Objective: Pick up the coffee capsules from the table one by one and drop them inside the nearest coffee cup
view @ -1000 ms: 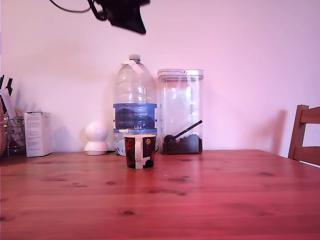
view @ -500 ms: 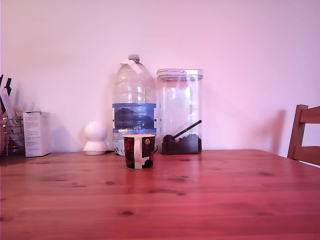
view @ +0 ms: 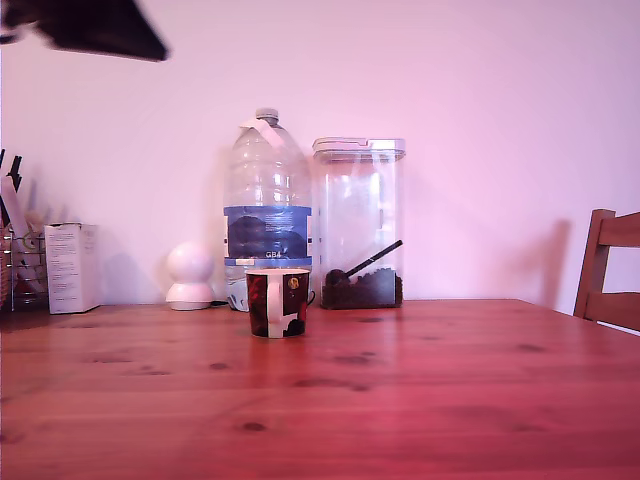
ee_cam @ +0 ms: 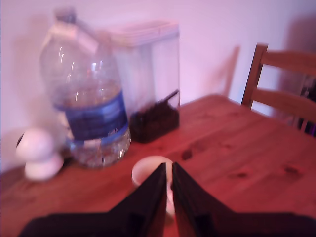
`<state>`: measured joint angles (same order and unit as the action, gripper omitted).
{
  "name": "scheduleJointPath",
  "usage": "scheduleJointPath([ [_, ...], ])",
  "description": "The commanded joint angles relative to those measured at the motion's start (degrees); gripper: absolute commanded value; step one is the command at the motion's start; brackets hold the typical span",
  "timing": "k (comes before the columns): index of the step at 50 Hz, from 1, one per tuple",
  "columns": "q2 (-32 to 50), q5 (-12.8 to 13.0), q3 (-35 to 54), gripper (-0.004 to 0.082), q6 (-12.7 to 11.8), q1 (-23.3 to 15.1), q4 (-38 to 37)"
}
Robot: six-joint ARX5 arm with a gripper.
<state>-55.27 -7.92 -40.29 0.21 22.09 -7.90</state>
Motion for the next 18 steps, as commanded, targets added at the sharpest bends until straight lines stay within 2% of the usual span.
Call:
scheduleJointPath([
  [1, 5.2, 0.9, 3.3, 0.0021, -1.4, -0.1, -1.4],
  [6, 11.9, 2.4, 8.6, 0.002, -2.9, -0.1, -0.4],
  [12, 19.5, 4.6, 13.4, 0.0016, -3.5, -0.1, 3.0],
  [18, 25.3, 5.9, 16.3, 0.0016, -6.0, -0.1, 7.5],
])
